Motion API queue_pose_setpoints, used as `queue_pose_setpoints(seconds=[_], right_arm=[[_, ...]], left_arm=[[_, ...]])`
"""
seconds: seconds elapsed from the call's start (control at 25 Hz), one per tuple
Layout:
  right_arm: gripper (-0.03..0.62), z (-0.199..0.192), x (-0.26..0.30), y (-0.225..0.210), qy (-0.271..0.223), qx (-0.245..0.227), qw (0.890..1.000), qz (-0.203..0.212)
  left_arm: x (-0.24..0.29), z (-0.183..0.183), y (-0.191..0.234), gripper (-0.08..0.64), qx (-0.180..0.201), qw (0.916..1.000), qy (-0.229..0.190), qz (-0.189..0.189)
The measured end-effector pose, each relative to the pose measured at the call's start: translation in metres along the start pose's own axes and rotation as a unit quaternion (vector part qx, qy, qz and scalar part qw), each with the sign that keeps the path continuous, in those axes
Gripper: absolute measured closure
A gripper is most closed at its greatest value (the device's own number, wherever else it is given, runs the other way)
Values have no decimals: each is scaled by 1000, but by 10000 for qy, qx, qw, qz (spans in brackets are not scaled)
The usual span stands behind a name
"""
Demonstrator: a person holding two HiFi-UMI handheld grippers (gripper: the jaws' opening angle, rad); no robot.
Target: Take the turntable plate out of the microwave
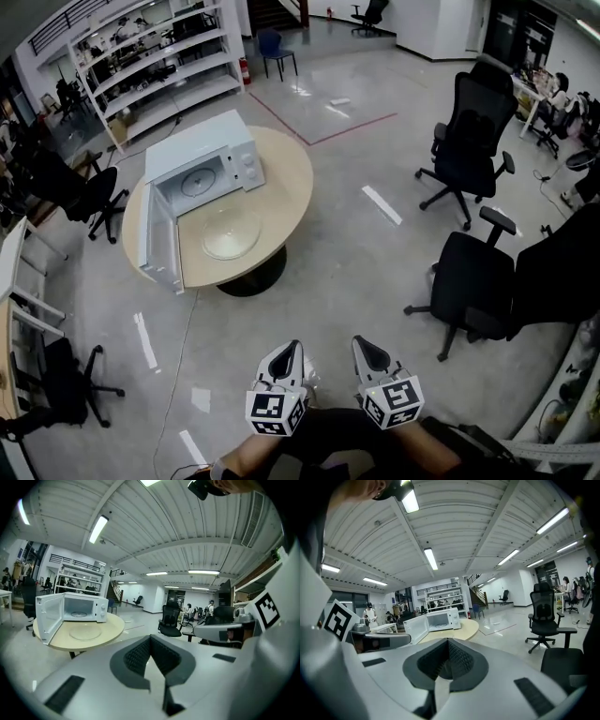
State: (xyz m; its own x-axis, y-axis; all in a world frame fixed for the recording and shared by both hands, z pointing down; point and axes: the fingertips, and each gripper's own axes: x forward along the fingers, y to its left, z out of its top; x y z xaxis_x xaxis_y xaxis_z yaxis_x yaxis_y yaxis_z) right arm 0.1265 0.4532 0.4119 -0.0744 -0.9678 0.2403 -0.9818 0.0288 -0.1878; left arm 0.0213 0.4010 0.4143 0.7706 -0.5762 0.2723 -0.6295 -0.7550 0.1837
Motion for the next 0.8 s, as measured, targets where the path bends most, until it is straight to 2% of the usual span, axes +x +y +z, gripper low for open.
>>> queue_pose_setpoints(seconds=[0.36,0.8], right_arm=[[578,-4,-58,-51,-134,85,9992,-362],[577,-10,-100,-79,-173,117,9977,-642]], left_arm=[[15,-8,-72,514,170,9993,9,-323],[25,-10,-123,514,337,9971,41,-679]])
